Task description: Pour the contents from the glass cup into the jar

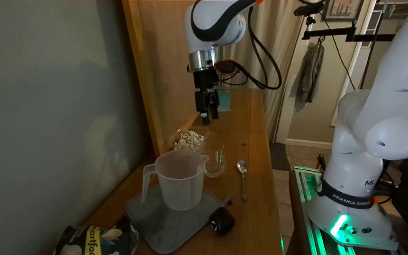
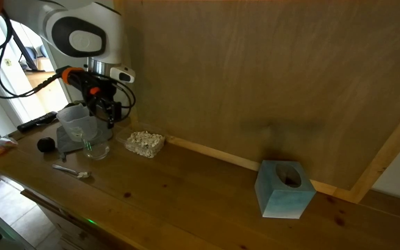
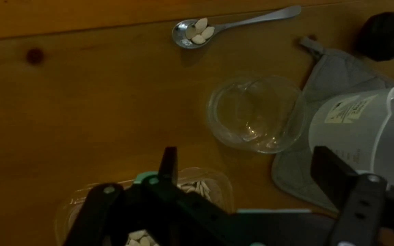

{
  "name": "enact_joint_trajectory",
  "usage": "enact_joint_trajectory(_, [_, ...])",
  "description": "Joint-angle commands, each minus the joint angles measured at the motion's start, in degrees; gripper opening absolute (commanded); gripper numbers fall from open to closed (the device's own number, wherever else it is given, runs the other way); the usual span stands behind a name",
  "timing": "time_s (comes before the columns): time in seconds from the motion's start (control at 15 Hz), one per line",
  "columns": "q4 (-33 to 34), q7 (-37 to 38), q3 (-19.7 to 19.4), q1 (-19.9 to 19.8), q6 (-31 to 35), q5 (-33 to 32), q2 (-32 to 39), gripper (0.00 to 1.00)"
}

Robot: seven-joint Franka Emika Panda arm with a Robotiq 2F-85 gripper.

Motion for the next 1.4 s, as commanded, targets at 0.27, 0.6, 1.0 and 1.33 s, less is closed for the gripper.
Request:
enact_joint_trajectory(0.27, [-0.58,9.84,2.36,-0.05,0.27,0.63,1.6,1.0])
enact_joint_trajectory(0.6, [-0.66,8.85,2.39,-0.26,-0.08,0.04,1.3,1.0])
enact_joint_trajectory(1.0, [-2.28,13.53,5.09,1.08,3.34,0.42,0.99,1.0])
enact_joint_trajectory(1.33, [-4.84,15.02,6.39,1.84,10.15,1.27,0.21,1.0])
